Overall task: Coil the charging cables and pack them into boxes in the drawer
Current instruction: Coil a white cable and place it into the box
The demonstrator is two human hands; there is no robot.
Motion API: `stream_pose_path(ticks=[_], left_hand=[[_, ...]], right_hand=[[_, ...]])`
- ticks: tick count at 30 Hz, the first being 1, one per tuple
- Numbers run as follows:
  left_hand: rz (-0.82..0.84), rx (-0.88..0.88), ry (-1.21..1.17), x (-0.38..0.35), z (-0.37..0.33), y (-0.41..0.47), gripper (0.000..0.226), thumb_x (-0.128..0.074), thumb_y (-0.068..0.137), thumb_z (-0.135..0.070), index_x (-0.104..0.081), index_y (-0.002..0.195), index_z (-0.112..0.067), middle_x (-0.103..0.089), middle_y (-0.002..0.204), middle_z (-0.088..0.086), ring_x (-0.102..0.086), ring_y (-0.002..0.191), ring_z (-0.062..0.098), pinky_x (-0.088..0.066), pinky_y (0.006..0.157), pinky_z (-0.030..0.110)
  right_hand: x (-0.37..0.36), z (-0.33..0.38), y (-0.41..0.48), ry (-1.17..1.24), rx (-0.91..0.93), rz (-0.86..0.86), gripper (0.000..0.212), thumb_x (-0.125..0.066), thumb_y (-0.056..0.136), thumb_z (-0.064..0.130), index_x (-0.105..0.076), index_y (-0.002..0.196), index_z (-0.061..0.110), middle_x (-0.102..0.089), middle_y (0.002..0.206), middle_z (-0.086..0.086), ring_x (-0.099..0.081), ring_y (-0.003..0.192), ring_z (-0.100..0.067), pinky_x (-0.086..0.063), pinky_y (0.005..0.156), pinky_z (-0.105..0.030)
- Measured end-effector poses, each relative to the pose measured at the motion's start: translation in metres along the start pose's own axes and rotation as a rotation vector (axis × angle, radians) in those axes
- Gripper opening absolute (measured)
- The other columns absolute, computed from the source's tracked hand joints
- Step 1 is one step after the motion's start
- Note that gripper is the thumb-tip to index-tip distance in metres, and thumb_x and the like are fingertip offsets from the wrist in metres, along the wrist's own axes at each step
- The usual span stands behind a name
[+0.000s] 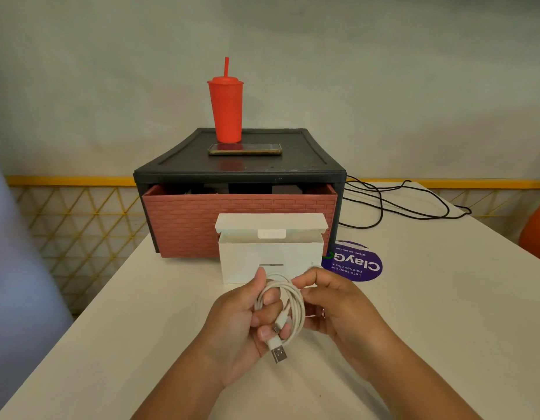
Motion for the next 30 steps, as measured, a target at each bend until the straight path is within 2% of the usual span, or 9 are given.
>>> stream_pose_path(ticks=[2,5,7,10,13,17,21,25,30], left_hand=[[-0.038,-0.038,0.048,0.002,-0.002,0.0,0.043,-0.046,0.078,-0.043,-0.048,0.047,-0.013,-0.022,0.041,-0.003,-0.024,0.035,0.011,-0.045,0.046,0.025],[-0.113,-0.071,0.105,0.002,-0.002,-0.001,0.049,-0.044,0.084,-0.042,-0.051,0.047,-0.01,-0.031,0.037,-0.002,-0.028,0.032,0.01,-0.041,0.042,0.021],[-0.18,-0.096,0.156,0.003,-0.001,-0.002,0.052,-0.043,0.092,-0.036,-0.053,0.049,-0.009,-0.041,0.037,0.001,-0.032,0.03,0.009,-0.036,0.035,0.016],[-0.251,-0.13,0.255,0.007,-0.001,-0.002,0.049,-0.044,0.094,-0.035,-0.052,0.054,-0.008,-0.041,0.037,0.0,-0.032,0.032,0.009,-0.034,0.036,0.016],[-0.276,-0.173,0.334,0.009,-0.003,-0.001,0.051,-0.042,0.096,-0.035,-0.049,0.051,-0.011,-0.035,0.036,-0.002,-0.03,0.035,0.01,-0.031,0.042,0.02],[-0.258,-0.264,0.436,0.005,-0.007,-0.001,0.045,-0.037,0.099,-0.025,-0.051,0.059,-0.012,-0.033,0.036,-0.008,-0.031,0.034,0.006,-0.03,0.042,0.02],[-0.248,-0.301,0.502,0.006,-0.006,0.0,0.028,-0.035,0.099,-0.023,-0.054,0.083,-0.011,-0.037,0.039,-0.008,-0.039,0.039,0.009,-0.037,0.043,0.02],[-0.23,-0.361,0.556,0.005,-0.007,0.001,0.027,-0.035,0.099,-0.021,-0.056,0.085,-0.012,-0.044,0.038,-0.009,-0.041,0.037,0.002,-0.04,0.046,0.021],[-0.339,-0.382,0.614,0.019,-0.016,0.005,0.038,-0.041,0.098,-0.026,-0.059,0.071,-0.005,-0.042,0.038,-0.009,-0.038,0.037,0.004,-0.042,0.054,0.027]], right_hand=[[-0.005,-0.001,-0.001,-0.051,0.001,0.035,0.008,-0.057,0.081,0.014,-0.063,0.086,0.013,-0.063,0.075,-0.003,-0.056,0.068,-0.012,-0.045,0.07,-0.027],[-0.014,-0.007,-0.004,-0.193,0.038,0.067,0.038,-0.066,0.063,0.03,-0.055,0.095,0.013,-0.067,0.083,-0.007,-0.063,0.072,-0.019,-0.052,0.073,-0.03],[-0.018,-0.011,-0.005,-0.266,0.063,0.054,0.037,-0.07,0.065,0.033,-0.052,0.092,0.014,-0.068,0.089,-0.013,-0.066,0.08,-0.026,-0.054,0.079,-0.041],[-0.015,-0.012,-0.003,-0.363,0.047,0.025,0.017,-0.066,0.082,0.024,-0.052,0.089,0.018,-0.067,0.088,-0.004,-0.063,0.075,-0.008,-0.05,0.072,-0.026],[-0.013,-0.011,-0.003,-0.408,-0.004,-0.011,0.004,-0.057,0.089,0.019,-0.054,0.087,0.017,-0.066,0.088,-0.002,-0.059,0.078,-0.006,-0.045,0.07,-0.025],[-0.016,-0.012,-0.003,-0.323,-0.053,0.01,0.012,-0.053,0.088,0.011,-0.054,0.079,0.019,-0.06,0.064,0.011,-0.048,0.049,0.005,-0.033,0.056,-0.017],[-0.018,-0.017,-0.003,-0.326,-0.097,-0.009,0.014,-0.052,0.081,0.006,-0.058,0.076,0.017,-0.062,0.059,0.008,-0.052,0.047,-0.002,-0.042,0.051,-0.019],[-0.013,-0.012,-0.004,-0.332,-0.058,-0.023,0.015,-0.054,0.075,-0.004,-0.061,0.084,0.006,-0.067,0.072,-0.005,-0.055,0.054,-0.012,-0.045,0.057,-0.025],[-0.008,-0.002,-0.01,-0.277,-0.107,0.118,0.037,-0.059,0.077,-0.006,-0.06,0.101,0.022,-0.054,0.095,-0.005,-0.054,0.057,-0.014,-0.044,0.054,-0.022]])
Point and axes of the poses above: each hand's wrist, its own y-axis towards the middle knuckle, its own x-axis out of the back of the hand, z = x × y, the point moved 5 cm from there along y, towards the middle knuckle
